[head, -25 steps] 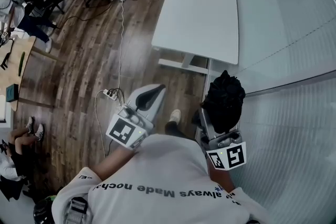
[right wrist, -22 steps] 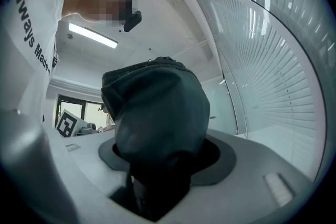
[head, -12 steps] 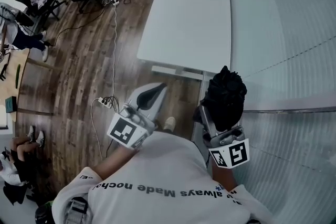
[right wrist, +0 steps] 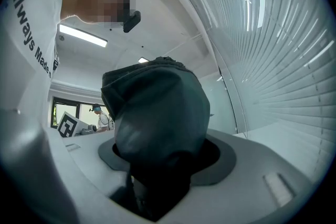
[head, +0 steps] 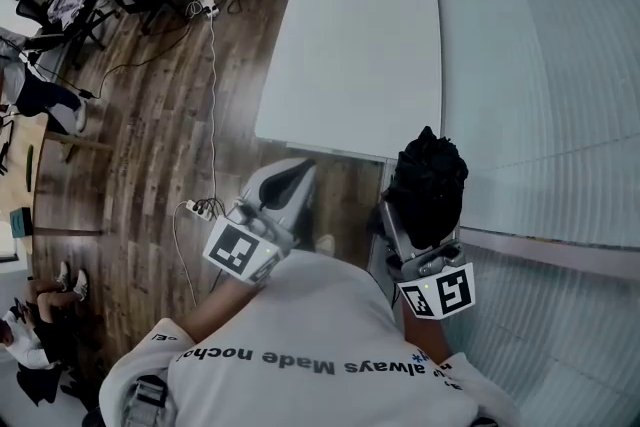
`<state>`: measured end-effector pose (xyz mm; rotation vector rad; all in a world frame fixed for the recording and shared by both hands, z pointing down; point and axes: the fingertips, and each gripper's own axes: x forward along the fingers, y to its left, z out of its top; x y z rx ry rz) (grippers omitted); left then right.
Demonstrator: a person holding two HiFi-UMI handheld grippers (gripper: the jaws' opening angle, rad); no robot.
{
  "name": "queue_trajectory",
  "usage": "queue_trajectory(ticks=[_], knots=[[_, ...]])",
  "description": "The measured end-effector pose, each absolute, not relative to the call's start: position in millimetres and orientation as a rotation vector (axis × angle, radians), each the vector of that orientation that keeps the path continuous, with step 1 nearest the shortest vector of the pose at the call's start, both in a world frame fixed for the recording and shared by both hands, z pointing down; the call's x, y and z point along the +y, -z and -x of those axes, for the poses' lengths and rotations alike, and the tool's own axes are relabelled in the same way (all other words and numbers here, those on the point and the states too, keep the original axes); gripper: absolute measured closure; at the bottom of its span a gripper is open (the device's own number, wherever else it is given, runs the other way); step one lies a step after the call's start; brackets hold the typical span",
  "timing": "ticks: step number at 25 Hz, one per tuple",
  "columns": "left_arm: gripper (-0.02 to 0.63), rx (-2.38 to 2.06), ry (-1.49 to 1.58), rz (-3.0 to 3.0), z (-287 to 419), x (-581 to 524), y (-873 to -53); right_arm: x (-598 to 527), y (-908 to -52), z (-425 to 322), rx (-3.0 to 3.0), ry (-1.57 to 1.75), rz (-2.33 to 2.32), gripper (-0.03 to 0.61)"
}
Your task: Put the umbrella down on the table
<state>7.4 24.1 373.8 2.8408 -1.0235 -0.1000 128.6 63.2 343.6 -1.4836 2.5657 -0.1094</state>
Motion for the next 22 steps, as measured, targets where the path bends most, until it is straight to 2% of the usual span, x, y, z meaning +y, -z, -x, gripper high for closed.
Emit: queue_trajectory(ticks=[11, 22], knots=[[0.611, -1.008, 0.12, -2.858, 32.0, -131.6, -383.6, -86.7, -350.7, -91.6, 2.562, 0.106, 1.501, 0.311], [0.611, -1.006, 0.123, -2.845, 40.7, -229.7, -382.8, -187.8, -352.2, -81.5, 2.561, 0.123, 1.495, 0.311]])
